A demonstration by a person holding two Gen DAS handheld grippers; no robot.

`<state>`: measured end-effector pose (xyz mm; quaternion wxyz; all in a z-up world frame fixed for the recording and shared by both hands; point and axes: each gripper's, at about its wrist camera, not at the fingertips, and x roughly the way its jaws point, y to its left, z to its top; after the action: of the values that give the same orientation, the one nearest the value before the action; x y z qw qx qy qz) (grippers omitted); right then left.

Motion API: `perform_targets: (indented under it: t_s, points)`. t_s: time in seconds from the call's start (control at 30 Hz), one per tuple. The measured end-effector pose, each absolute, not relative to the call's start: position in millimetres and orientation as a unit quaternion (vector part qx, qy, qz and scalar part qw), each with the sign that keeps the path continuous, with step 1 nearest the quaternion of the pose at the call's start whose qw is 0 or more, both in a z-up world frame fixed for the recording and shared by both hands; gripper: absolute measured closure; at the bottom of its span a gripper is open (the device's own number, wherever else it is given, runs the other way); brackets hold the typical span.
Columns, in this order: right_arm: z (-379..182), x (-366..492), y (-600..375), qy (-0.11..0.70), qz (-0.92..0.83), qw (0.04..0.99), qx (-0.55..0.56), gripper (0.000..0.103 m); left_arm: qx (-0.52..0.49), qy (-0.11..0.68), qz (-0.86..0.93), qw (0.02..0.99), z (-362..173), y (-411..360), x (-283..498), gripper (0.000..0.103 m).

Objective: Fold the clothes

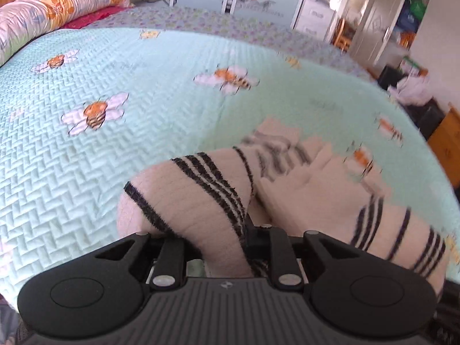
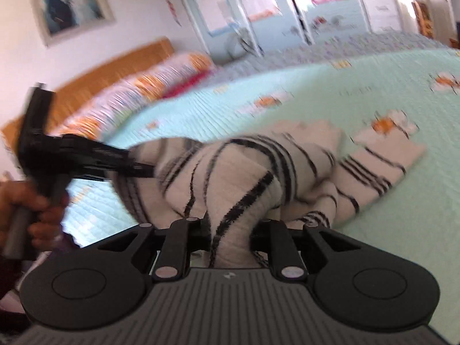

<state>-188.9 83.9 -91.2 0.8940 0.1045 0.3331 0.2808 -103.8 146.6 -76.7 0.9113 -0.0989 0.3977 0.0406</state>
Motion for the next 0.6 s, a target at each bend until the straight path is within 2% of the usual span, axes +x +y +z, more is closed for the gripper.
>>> perform_targets:
  t_s: [0.1, 0.2, 0.23, 0.27, 0.33, 0.4, 0.6]
  points:
    - [-103, -182, 89, 0.355, 0.214, 0.908, 0.056, 0.085, -0.026, 0.405, 0.036, 0.913, -91, 130, -111, 0.078]
    - [-103, -186, 78, 0.389, 0.194, 0.898, 0.063, 0.076, -0.015, 0.422, 0.025, 0.906, -94, 126, -121, 0.072]
    - [-104, -187, 74, 0.4, 0.188, 0.895, 0.065, 0.067, -0.016, 0.426, 0.027, 0.904, -93, 128, -126, 0.067]
    - [-104, -189, 70, 0.411, 0.181, 0.891, 0.067, 0.063, -0.017, 0.429, 0.032, 0.902, -91, 130, -131, 0.064]
    - [-100, -198, 64, 0.42, 0.176, 0.887, 0.078, 0.062, -0.014, 0.436, 0.052, 0.898, -84, 134, -142, 0.048]
    - [-94, -209, 61, 0.421, 0.175, 0.885, 0.094, 0.057, -0.007, 0.437, 0.075, 0.896, -78, 143, -153, 0.043]
    - [-61, -219, 75, 0.389, 0.136, 0.908, 0.069, 0.052, -0.008, 0.423, 0.12, 0.898, -52, 167, -190, 0.04]
